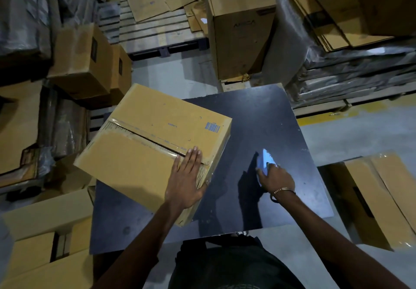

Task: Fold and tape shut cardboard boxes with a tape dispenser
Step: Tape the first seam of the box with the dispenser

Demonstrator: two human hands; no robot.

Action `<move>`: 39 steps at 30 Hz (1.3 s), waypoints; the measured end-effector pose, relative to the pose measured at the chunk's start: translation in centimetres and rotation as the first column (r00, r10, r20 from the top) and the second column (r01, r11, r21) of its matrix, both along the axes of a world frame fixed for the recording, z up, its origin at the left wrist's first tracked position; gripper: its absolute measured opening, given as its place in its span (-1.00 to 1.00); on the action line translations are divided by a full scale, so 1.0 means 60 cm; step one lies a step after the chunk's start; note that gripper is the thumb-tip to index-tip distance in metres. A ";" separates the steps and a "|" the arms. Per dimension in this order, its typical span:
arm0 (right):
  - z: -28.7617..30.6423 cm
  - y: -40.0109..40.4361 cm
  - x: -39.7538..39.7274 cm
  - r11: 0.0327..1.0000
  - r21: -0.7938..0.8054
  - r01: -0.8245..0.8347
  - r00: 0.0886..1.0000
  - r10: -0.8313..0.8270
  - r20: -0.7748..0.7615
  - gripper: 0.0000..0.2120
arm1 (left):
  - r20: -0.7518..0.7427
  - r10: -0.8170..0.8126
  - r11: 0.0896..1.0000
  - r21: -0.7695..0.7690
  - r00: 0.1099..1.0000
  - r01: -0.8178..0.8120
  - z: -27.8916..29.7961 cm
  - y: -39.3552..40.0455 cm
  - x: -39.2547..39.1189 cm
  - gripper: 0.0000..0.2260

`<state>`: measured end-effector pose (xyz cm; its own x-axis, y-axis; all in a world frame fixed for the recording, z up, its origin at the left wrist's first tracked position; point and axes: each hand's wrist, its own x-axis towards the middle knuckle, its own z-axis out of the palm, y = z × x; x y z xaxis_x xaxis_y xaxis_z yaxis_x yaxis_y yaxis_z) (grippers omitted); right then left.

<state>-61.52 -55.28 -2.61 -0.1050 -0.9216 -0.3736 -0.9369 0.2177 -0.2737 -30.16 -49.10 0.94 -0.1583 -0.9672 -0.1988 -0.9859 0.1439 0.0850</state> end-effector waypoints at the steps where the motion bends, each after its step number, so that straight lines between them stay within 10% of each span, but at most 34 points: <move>1: -0.011 0.003 -0.005 0.999 -0.020 -0.026 0.999 0.025 -0.045 -0.53 | 0.011 -0.003 1.000 -0.007 1.000 0.003 0.000 0.001 0.000 -0.20; 6: -0.025 0.014 -0.005 0.994 0.088 -0.067 0.979 0.082 -0.185 -0.62 | 0.026 0.090 0.996 -0.027 0.996 -0.089 0.003 0.016 -0.025 -0.21; 10: 0.047 0.043 0.087 0.944 -0.328 0.040 0.993 -0.002 0.118 -0.79 | 0.047 0.129 0.992 0.009 0.991 -0.130 0.005 0.020 -0.034 -0.13; 13: 0.122 0.066 0.207 0.956 -0.051 0.287 0.659 -0.159 0.735 -0.68 | 0.019 -0.012 0.997 0.072 1.000 0.010 0.010 0.020 -0.009 -0.06; 16: 0.144 0.073 0.318 0.877 0.397 0.271 0.218 -0.457 0.862 -0.36 | -0.030 -0.210 0.974 0.076 0.977 0.212 0.015 0.026 0.041 -0.10; 20: 0.082 0.097 0.368 0.791 0.513 0.334 0.124 -0.576 0.808 -0.07 | 0.032 -0.338 0.938 0.098 0.941 0.334 0.023 0.032 0.065 -0.03; 23: 0.092 0.110 0.367 0.713 0.597 0.368 -0.014 -0.638 0.770 -0.42 | -0.038 -0.415 0.908 0.051 0.909 0.416 0.026 0.033 0.078 -0.13; 29: 0.100 0.090 0.403 0.800 0.254 0.544 0.365 -0.498 0.786 -0.16 | -0.235 -0.487 0.873 -0.124 0.841 0.472 0.029 -0.010 0.135 -0.40; 39: 0.073 0.077 0.437 0.834 -0.006 0.552 0.780 -0.514 0.358 -0.20 | 0.000 0.141 0.990 0.004 0.990 -0.141 -0.008 -0.105 0.391 -0.19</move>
